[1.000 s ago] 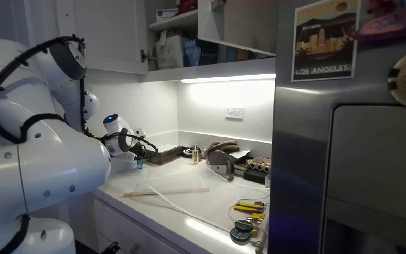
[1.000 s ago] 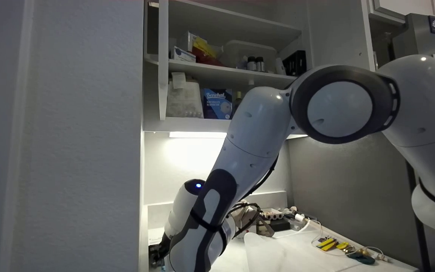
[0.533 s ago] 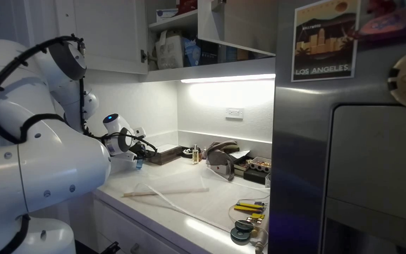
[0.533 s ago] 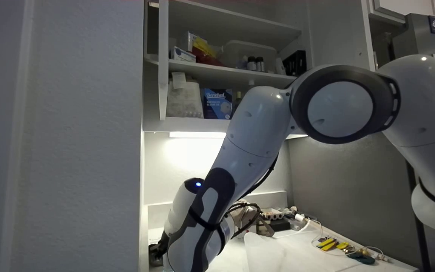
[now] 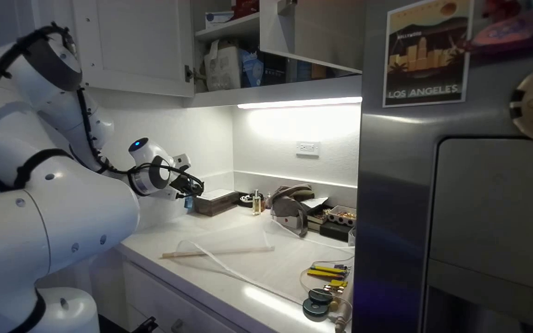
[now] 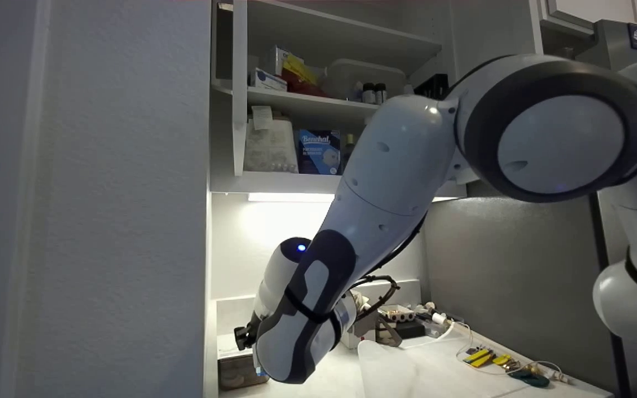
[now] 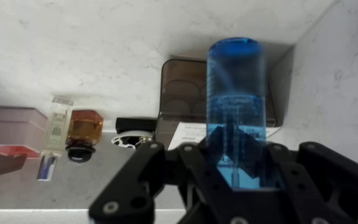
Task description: Place the blue bottle on the bottom shelf of the open upper cabinet
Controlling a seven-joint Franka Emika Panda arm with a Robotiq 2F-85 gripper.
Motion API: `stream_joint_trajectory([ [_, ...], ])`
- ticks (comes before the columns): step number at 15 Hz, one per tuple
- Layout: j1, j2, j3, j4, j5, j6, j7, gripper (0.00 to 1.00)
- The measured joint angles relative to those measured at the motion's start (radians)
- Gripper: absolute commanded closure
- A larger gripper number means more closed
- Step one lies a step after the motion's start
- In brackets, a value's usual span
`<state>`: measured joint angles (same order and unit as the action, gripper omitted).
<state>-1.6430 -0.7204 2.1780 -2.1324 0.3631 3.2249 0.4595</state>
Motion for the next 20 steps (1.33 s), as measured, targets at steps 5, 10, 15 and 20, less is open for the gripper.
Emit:
stream_joint_trajectory([
  [5, 0.360, -0.001, -0.326, -0.172, 0.035, -0.074, 0.021, 0.98],
  [10, 0.725, -0.005, -0.635, -0.327, 0.034, -0.228, 0.040, 0.98],
  [15, 0.950, -0.004, -0.895, -0.392, -0.030, -0.425, 0.040, 0.98],
  [20, 0.977, 0.038, -1.060, -0.403, -0.159, -0.529, 0.039, 0.98],
])
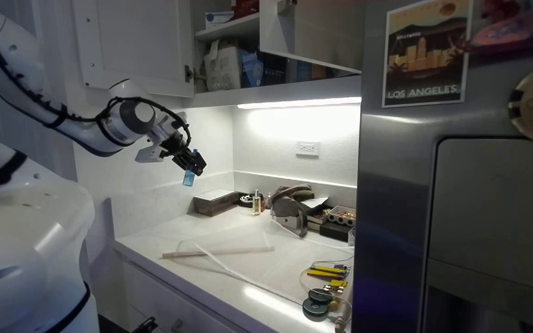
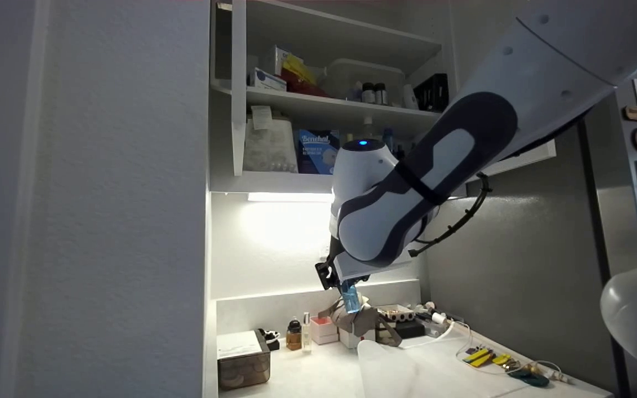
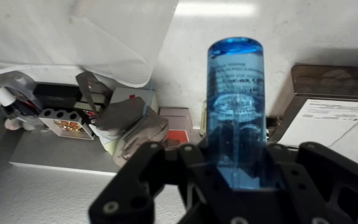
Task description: Place the blue bottle on the bottom shelf of the open upper cabinet
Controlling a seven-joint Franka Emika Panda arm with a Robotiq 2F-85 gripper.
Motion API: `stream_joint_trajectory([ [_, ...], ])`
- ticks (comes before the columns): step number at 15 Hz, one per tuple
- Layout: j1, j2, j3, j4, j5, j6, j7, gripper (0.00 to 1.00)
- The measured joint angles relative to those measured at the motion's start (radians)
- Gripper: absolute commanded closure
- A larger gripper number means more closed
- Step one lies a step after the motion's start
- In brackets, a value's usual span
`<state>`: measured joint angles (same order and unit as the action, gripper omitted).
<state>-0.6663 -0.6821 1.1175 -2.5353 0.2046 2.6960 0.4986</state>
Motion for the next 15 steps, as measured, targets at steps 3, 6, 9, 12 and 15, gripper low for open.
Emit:
stream_joint_trajectory([
  [3, 0.004, 0.067, -0.104, 0.002, -0.086, -0.021, -0.004, 0.98],
  [6, 0.023, 0.145, -0.217, 0.022, -0.175, -0.027, -0.005, 0.98],
  [9, 0.095, 0.209, -0.346, 0.073, -0.246, -0.055, -0.005, 0.98],
  [12, 0.237, 0.235, -0.487, 0.120, -0.286, -0.101, -0.005, 0.98],
  [15, 0.379, 0.228, -0.607, 0.154, -0.311, -0.146, -0.005, 0.98],
])
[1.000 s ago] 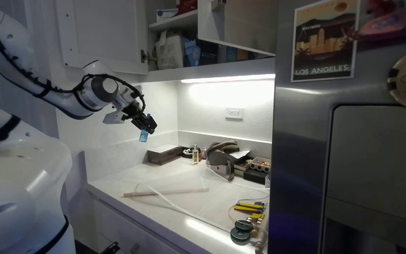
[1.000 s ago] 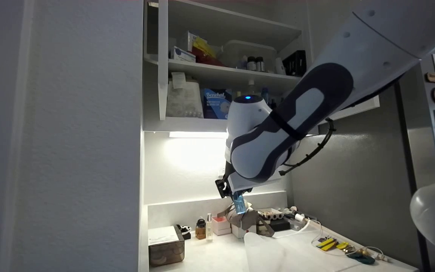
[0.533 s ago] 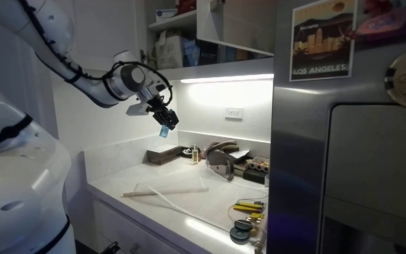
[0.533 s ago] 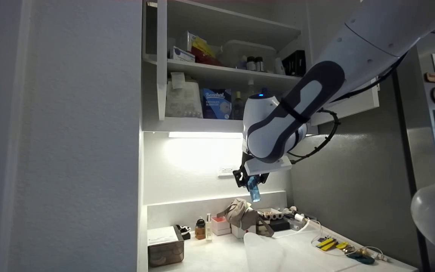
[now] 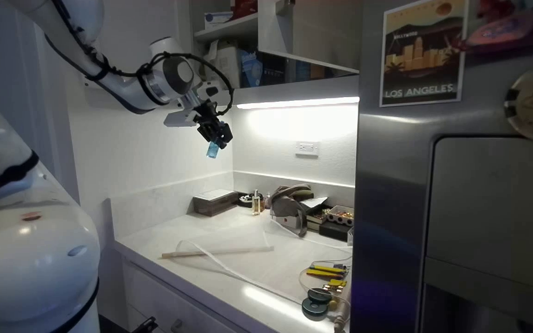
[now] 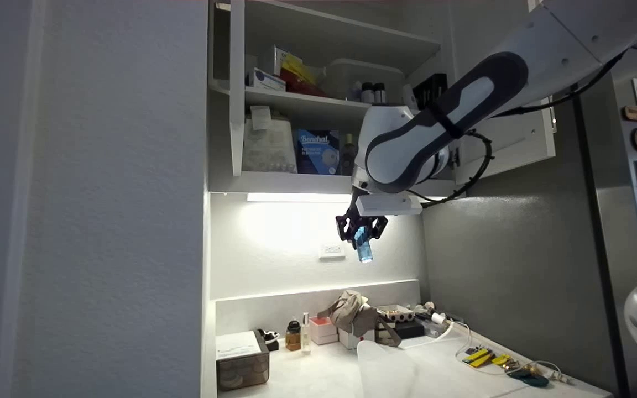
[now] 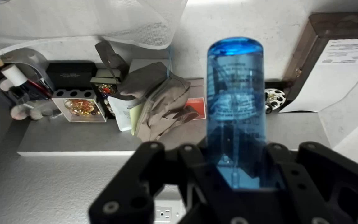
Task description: Place the blue bottle on the bottom shelf of the open upper cabinet
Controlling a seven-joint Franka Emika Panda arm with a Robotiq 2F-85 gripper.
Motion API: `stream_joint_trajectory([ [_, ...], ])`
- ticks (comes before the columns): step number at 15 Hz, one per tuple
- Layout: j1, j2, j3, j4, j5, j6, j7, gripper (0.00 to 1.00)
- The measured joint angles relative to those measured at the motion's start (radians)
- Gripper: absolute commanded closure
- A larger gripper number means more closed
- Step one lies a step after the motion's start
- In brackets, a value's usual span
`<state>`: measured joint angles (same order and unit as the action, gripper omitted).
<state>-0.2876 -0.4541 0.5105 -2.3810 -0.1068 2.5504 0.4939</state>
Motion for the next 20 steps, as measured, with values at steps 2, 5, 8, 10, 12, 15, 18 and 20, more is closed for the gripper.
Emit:
stream_joint_trajectory([
  [2, 0.069, -0.016, -0.055, 0.016, -0.012, -0.026, 0.001, 0.98],
  [5, 0.129, -0.066, -0.100, 0.019, -0.024, -0.057, 0.008, 0.98],
  [8, 0.138, -0.132, -0.100, 0.015, -0.071, -0.064, 0.077, 0.98],
  [10, 0.133, -0.177, -0.088, 0.013, -0.117, -0.066, 0.146, 0.98],
  [12, 0.113, -0.222, -0.068, 0.013, -0.167, -0.072, 0.221, 0.98],
  [15, 0.062, -0.278, -0.042, 0.014, -0.235, -0.077, 0.314, 0.98],
  [18, -0.011, -0.305, -0.017, 0.014, -0.315, -0.075, 0.400, 0.98],
  [20, -0.063, -0.307, -0.001, 0.015, -0.368, -0.068, 0.459, 0.98],
])
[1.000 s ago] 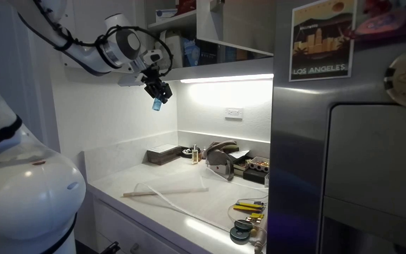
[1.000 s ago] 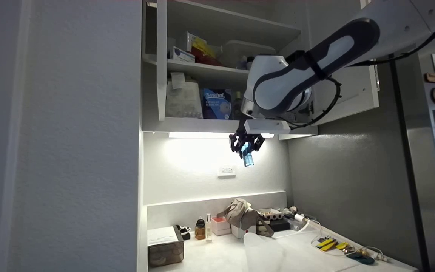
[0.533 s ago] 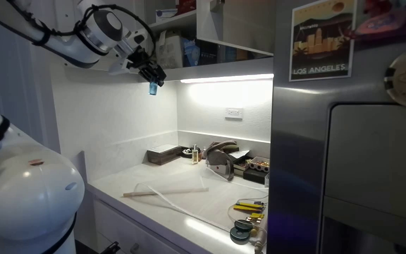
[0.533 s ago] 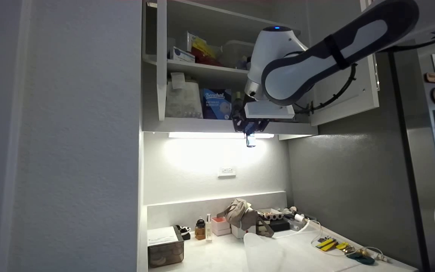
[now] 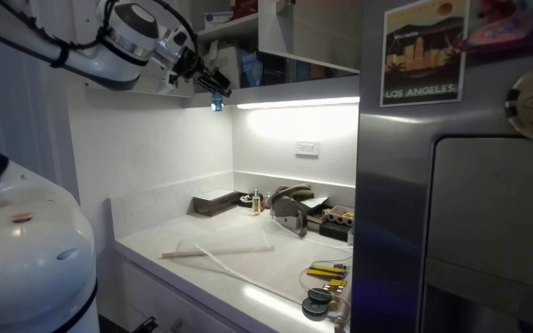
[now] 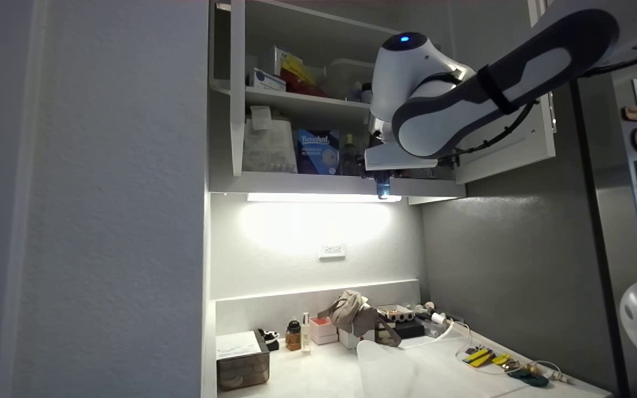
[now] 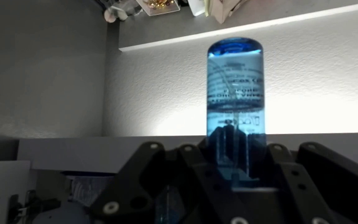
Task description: Place the blue bottle on the bottom shelf of the open upper cabinet
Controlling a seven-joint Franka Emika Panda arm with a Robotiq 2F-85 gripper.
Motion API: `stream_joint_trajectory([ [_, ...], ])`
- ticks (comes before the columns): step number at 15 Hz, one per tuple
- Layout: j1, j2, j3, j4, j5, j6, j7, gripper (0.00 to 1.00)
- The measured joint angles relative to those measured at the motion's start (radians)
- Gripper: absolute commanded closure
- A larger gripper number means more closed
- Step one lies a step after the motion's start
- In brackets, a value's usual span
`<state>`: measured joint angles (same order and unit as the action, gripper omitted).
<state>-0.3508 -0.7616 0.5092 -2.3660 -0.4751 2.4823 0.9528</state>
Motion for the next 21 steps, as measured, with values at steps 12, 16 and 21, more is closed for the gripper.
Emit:
stream_joint_trajectory([
  [12, -0.116, 0.062, -0.006, 0.024, -0.189, 0.059, 0.215, 0.91],
  [16, -0.111, 0.061, -0.008, 0.024, -0.189, 0.059, 0.215, 0.98],
  [21, -0.107, 0.073, -0.022, 0.040, -0.231, 0.058, 0.258, 0.98],
])
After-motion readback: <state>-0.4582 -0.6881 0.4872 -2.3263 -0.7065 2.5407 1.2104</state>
